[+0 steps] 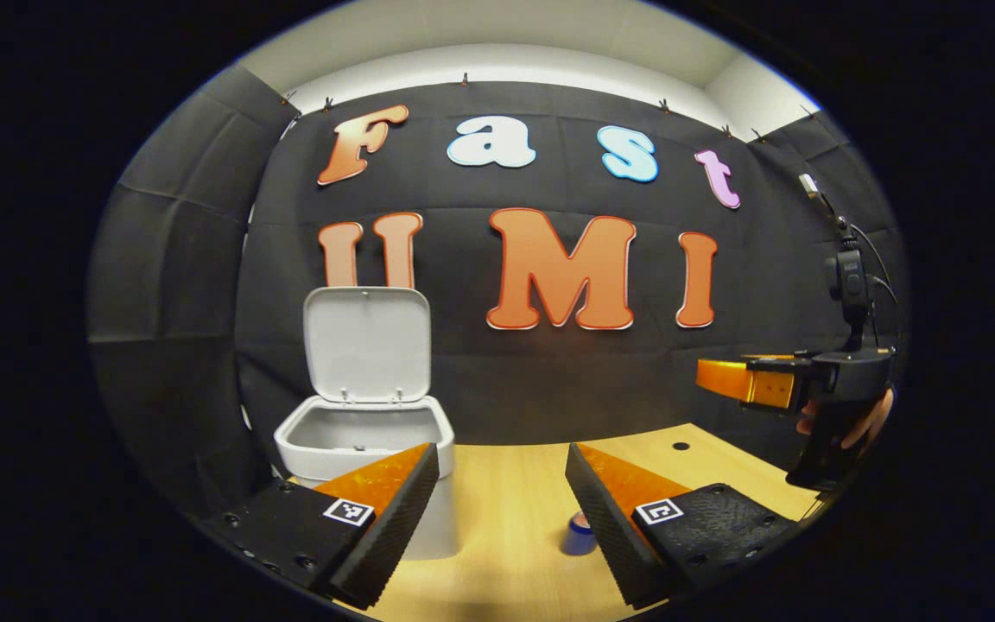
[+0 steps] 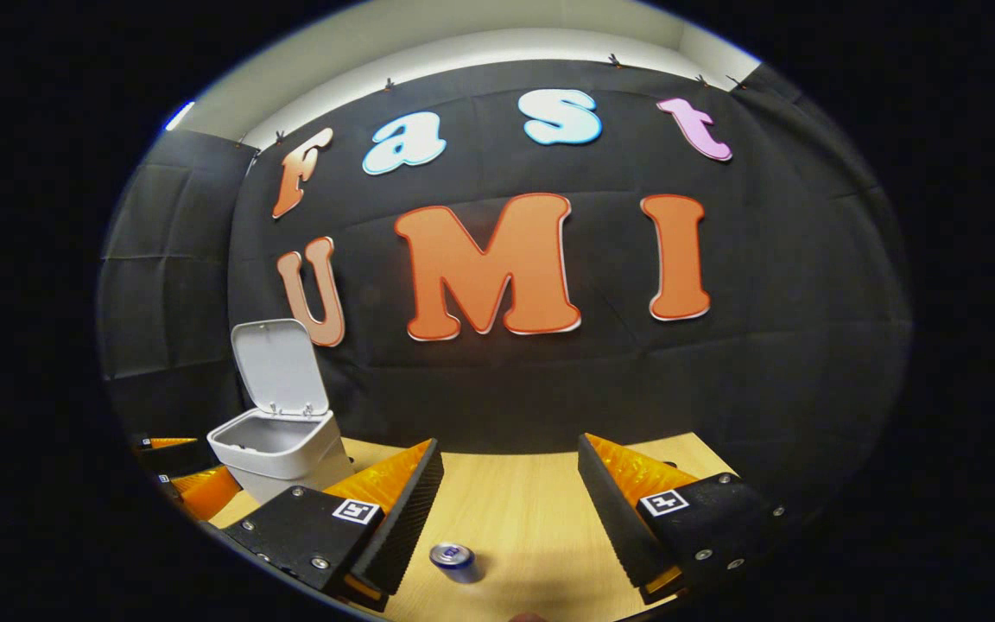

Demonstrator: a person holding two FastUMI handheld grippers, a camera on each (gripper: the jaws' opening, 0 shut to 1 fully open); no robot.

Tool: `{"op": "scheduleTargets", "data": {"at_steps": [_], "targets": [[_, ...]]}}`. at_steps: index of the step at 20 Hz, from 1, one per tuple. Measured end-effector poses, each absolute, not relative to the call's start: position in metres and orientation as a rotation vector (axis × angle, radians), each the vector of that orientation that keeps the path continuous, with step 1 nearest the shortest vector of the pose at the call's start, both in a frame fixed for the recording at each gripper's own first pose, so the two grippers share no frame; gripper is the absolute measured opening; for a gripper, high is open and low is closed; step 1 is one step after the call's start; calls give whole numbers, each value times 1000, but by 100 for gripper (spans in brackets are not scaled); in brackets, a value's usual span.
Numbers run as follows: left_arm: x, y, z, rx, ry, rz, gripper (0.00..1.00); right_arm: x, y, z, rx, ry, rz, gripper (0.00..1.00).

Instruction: Press the lid of the desktop garbage bin to open it, pick up the crumpled paper on the desktop and throw it into the bin, then pick up the pop can on the desktop and drop it into the bin, and finally close the garbage bin lid.

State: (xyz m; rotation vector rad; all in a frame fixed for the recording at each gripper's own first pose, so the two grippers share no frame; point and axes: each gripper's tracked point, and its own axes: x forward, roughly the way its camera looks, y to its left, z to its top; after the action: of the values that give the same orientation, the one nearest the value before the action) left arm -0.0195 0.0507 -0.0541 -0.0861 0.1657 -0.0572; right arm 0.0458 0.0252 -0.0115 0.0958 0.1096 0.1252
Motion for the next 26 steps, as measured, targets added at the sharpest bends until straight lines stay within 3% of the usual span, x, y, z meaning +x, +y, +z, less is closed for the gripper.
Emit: {"op": "scheduleTargets", "data": {"at_steps": [12,19,26], "targets": [[16,-54,-187,-28,341,-261,94,3,-56,-33,73,191,-64,94],[40,-78,-281,-21,521,-273,96,-31,-89,-49,41,250,-177,94],[62,-85,-329,-8,572,-255,97,-52,-110,-50,17,272,-252,94]]}}
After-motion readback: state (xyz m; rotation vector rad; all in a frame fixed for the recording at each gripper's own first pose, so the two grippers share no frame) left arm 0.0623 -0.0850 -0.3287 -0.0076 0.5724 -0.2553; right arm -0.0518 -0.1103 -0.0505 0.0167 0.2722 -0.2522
